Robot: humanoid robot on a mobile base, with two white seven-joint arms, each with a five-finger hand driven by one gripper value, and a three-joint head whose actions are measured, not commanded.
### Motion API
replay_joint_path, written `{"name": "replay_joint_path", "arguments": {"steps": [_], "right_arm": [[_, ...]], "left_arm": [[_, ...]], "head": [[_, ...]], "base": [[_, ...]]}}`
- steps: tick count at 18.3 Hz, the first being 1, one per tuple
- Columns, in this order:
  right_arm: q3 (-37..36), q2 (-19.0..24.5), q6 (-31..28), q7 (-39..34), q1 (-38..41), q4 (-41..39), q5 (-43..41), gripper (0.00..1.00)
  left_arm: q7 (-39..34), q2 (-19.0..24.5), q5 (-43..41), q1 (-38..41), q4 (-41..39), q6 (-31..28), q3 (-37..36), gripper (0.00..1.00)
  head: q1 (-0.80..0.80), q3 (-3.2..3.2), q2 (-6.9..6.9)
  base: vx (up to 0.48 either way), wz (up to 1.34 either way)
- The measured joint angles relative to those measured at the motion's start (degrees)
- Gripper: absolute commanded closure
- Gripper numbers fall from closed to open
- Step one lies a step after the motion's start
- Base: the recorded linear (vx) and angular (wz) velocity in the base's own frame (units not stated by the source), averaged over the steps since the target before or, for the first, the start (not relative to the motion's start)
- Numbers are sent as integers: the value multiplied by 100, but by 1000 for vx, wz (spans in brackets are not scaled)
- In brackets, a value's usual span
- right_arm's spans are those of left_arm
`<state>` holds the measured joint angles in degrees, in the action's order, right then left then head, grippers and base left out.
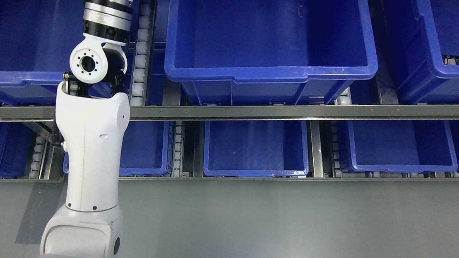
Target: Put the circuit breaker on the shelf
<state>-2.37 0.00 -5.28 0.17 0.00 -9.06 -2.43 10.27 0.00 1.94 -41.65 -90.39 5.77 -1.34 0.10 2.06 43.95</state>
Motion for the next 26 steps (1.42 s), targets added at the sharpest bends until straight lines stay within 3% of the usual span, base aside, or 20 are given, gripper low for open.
{"name": "replay_joint_path", "arguments": {"steps": [6,14,18,20,26], "right_arm": [[0,0,0,-1,0,0,1,0],[0,0,0,-1,0,0,0,0],[0,0,0,-1,0,0,1,0],[0,0,0,-1,0,0,1,0],[0,0,0,-1,0,0,0,0]], "left_arm": [[344,0,-498,-173,272,-852,-383,90],[685,0,-1109,-247,701,-1027,-835,80],[717,0,-1238,-268,882,-1118,-986,55],[720,0,-1264,-286,937,-1219,-1034,27],[677,0,-1295,-360,1024,-1342,-1045,1]], "head": [[0,0,0],[0,0,0],[0,0,0],[0,0,0],[0,0,0]], "base": [[39,-7],[2,0],[0,0],[0,0],[0,0]]}}
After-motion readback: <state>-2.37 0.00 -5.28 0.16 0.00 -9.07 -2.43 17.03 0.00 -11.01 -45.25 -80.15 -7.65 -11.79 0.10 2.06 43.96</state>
